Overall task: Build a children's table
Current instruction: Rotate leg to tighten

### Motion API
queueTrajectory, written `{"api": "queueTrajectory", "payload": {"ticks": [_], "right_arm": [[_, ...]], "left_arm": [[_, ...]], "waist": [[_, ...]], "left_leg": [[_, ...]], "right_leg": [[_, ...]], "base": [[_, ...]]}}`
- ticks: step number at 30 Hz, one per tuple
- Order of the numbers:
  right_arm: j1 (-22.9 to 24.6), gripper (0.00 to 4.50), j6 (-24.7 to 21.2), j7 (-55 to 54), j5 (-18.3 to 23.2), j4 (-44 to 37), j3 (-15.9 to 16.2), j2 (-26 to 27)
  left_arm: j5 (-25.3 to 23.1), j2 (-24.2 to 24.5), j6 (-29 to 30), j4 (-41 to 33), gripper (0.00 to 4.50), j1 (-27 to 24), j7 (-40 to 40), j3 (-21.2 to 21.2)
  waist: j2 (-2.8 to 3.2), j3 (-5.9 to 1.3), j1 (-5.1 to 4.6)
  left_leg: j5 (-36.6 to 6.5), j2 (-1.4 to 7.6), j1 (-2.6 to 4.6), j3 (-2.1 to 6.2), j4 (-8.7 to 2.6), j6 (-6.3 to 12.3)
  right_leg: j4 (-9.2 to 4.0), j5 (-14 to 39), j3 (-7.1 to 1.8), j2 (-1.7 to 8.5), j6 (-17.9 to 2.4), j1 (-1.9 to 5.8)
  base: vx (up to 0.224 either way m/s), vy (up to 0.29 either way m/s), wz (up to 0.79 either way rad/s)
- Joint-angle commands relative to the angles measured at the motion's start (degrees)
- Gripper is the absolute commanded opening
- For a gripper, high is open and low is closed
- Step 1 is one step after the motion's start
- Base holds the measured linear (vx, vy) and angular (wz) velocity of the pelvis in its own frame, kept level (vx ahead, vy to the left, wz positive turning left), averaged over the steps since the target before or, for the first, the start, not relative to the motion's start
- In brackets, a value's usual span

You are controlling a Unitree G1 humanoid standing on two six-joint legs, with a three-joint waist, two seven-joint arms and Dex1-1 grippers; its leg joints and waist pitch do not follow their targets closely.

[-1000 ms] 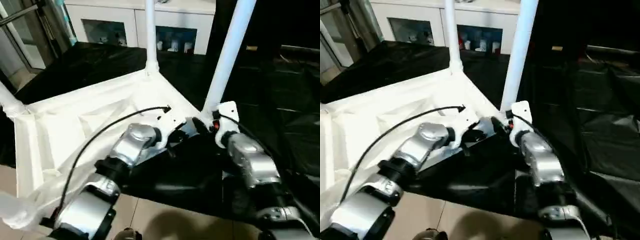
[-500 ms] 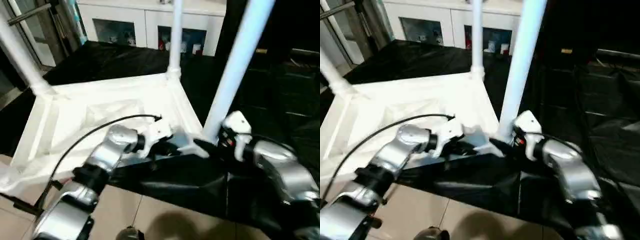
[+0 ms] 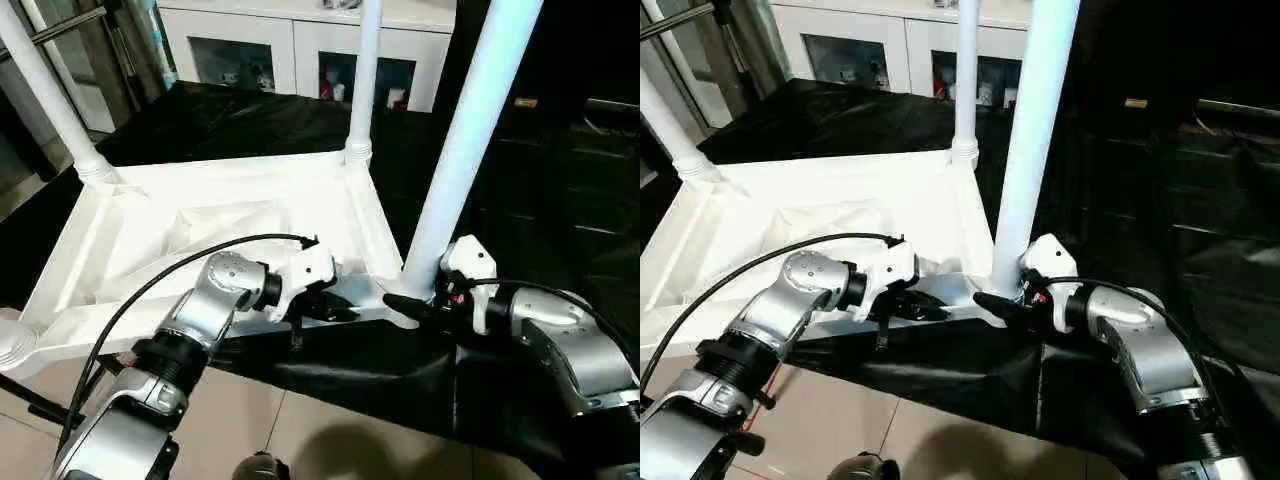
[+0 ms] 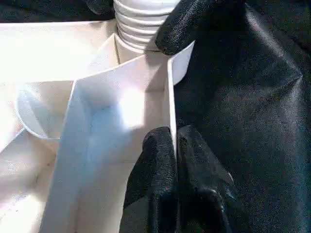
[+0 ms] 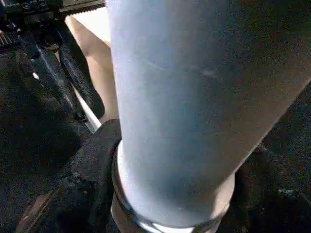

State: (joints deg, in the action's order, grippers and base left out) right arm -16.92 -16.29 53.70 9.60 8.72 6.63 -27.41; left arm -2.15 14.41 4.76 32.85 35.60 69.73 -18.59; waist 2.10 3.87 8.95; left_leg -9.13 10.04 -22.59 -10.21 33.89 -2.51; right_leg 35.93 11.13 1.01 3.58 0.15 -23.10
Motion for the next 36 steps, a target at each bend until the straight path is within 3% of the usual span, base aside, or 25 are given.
{"api": "queueTrajectory", "payload": {"ticks": [1, 7, 9, 13, 14, 19, 20, 23, 28, 33, 36], "right_arm": [[0.3, 2.74, -0.4, -0.2, 0.0, -0.4, 0.9, 0.5], [0.5, 2.73, -3.3, -6.3, -0.7, 1.5, -0.2, 3.7], [-0.2, 2.73, -3.6, -12.4, -2.0, 4.4, -1.2, 6.8], [-3.4, 2.72, -4.3, -26.0, -4.0, 11.0, -3.3, 14.7], [-4.6, 2.72, -4.4, -29.4, -4.3, 12.8, -3.8, 16.7], [-8.2, 2.72, -4.1, -36.3, -5.7, 17.7, -4.3, 21.3], [-9.1, 3.28, -3.8, -36.9, -5.7, 18.8, -4.3, 22.4], [-10.4, 3.49, -2.8, -36.2, -5.2, 20.3, -4.7, 23.8], [-11.0, 3.96, -0.5, -35.5, -6.1, 20.5, -4.5, 22.4], [-9.1, 3.96, 1.1, -26.3, -5.2, 15.3, -2.9, 17.3], [-8.0, 3.96, 1.7, -22.0, -5.1, 13.4, -1.9, 14.8]], "left_arm": [[4.2, -1.6, -2.4, -3.4, 0.00, 0.3, 1.6, 1.0], [1.6, -3.0, -1.2, 0.2, 0.00, 1.9, -4.9, 1.9], [0.4, -4.4, -0.5, 3.3, 0.00, 3.6, -9.8, 2.7], [-1.1, -8.3, 1.8, 8.1, 0.00, 7.1, -18.6, 3.9], [-1.5, -9.4, 2.4, 9.2, 0.00, 8.0, -21.2, 4.1], [-2.1, -12.7, 2.8, 12.6, 0.00, 10.7, -27.0, 4.7], [-2.4, -13.6, 2.2, 13.5, 0.00, 11.4, -28.1, 4.6], [-2.8, -15.0, 0.8, 15.0, 0.00, 12.4, -28.3, 4.2], [-2.5, -14.3, -0.9, 14.6, 0.00, 11.6, -25.5, 3.7], [-1.4, -11.5, -3.7, 11.9, 0.00, 8.7, -18.4, 2.5], [-1.0, -10.3, -5.2, 10.6, 0.00, 7.6, -15.6, 1.8]], "waist": [[-1.33, -4.47, -0.05], [-1.35, -4.50, -0.34], [-1.12, -4.51, -0.65], [-0.97, -4.48, -1.25], [-1.06, -4.70, -1.32], [-0.79, -4.83, -1.54], [-0.89, -4.68, -1.70], [-0.92, -4.71, -1.64], [-0.89, -4.66, -1.65], [-0.96, -4.72, -1.55], [-1.08, -4.62, -1.31]], "left_leg": [[-10.9, 2.84, 1.16, 0.97, -3.41, 3.31], [-10.9, 2.70, 1.09, 1.02, -3.44, 2.84], [-10.9, 2.55, 1.23, 0.88, -3.40, 2.40], [-12.1, 2.44, 1.29, 1.13, -3.69, 0.62], [-11.4, 2.37, 1.23, 1.15, -3.60, 0.31], [-10.2, 2.11, 1.21, 1.06, -3.45, 0.81], [-11.0, 2.12, 1.20, 1.08, -3.51, 0.78], [-11.1, 2.25, 1.21, 1.09, -3.56, 1.12], [-11.5, 2.33, 1.27, 1.08, -3.60, 1.53], [-10.3, 2.38, 1.03, 1.06, -3.46, 2.89], [-10.6, 2.44, 1.09, 1.09, -3.42, 3.28]], "right_leg": [[-4.67, 11.6, -1.73, 4.53, -12.0, 2.25], [-4.64, 11.6, -1.68, 4.49, -12.0, 2.27], [-4.78, 12.2, -1.73, 4.36, -11.9, 1.92], [-4.89, 13.3, -1.67, 4.42, -11.8, 2.00], [-4.70, 11.6, -1.67, 4.56, -11.9, 2.32], [-4.61, 8.5, -1.64, 4.37, -12.3, 2.40], [-4.75, 9.1, -1.66, 4.39, -12.3, 2.52], [-4.73, 8.5, -1.73, 4.44, -12.0, 2.62], [-4.78, 8.6, -1.72, 4.50, -12.2, 2.64], [-4.51, 5.7, -1.72, 4.45, -12.3, 2.91], [-4.71, 7.2, -1.70, 4.62, -12.6, 2.99]], "base": [[0.000, 0.000, 0.00], [0.000, 0.000, 0.00], [0.000, 0.000, 0.00], [0.000, 0.000, 0.00], [0.000, 0.000, 0.00], [0.000, 0.000, 0.00], [0.000, 0.000, 0.00], [0.000, 0.000, 0.00], [0.000, 0.000, 0.00], [0.000, 0.000, 0.00], [0.000, 0.000, 0.00]]}}
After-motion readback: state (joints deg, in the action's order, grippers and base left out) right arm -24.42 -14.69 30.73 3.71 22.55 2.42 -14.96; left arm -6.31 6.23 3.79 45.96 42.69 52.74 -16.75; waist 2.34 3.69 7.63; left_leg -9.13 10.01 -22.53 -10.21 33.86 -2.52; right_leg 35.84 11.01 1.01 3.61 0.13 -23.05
